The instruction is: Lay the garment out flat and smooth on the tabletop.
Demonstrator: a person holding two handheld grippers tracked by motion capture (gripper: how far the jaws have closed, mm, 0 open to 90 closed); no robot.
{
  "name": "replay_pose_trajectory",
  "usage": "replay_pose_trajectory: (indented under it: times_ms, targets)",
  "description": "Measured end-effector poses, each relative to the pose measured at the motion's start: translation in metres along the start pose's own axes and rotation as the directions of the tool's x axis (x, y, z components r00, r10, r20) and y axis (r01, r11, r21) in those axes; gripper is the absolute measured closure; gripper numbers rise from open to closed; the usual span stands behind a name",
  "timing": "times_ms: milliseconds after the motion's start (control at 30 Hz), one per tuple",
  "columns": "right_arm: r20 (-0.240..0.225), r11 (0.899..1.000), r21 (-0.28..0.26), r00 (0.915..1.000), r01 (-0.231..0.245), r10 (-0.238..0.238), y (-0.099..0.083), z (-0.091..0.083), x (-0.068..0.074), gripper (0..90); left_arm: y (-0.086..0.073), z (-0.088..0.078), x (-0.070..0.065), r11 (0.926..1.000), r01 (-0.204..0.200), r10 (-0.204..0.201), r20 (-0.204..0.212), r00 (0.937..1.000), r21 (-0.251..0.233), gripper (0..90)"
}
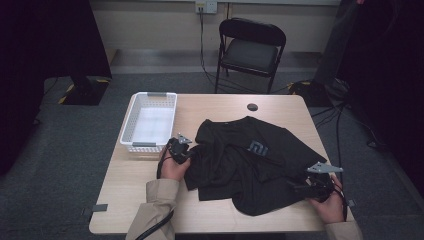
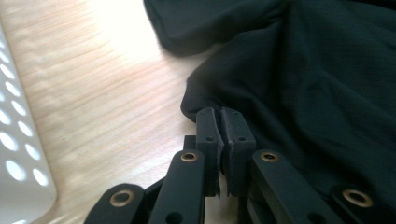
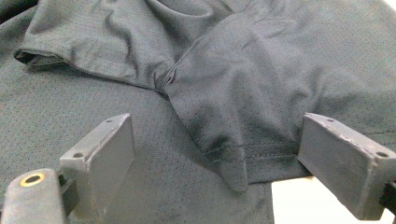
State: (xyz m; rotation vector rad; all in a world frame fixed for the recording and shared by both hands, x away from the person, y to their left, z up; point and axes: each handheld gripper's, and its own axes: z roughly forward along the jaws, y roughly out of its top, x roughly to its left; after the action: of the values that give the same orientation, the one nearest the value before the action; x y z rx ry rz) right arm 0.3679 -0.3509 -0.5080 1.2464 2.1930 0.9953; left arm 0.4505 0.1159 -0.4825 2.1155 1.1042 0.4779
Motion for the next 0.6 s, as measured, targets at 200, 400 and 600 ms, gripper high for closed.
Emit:
replay_pose_trajectory:
  times_ms: [200, 400, 600]
  targets:
    - [0.000, 1.000, 0.000, 1.0000, 0.000, 0.000, 0.000, 0.000, 0.000, 10.3, -0.006, -0.009, -0.005, 0.9997, -0.001, 0.001, 0.006, 1.0000, 0.026, 87.3]
    - [0.001, 1.000, 0.000, 1.0000, -0.001, 0.001, 0.000, 0.000, 0.000, 10.3, -0.023, -0.020, -0.006, 0.9995, 0.021, -0.021, 0.009, 0.9997, 0.023, 87.0]
    - [0.002, 1.000, 0.000, 1.0000, -0.002, 0.002, 0.000, 0.000, 0.000, 10.3, -0.037, -0.034, 0.006, 0.9962, 0.077, -0.079, -0.049, 0.9957, -0.041, 65.3]
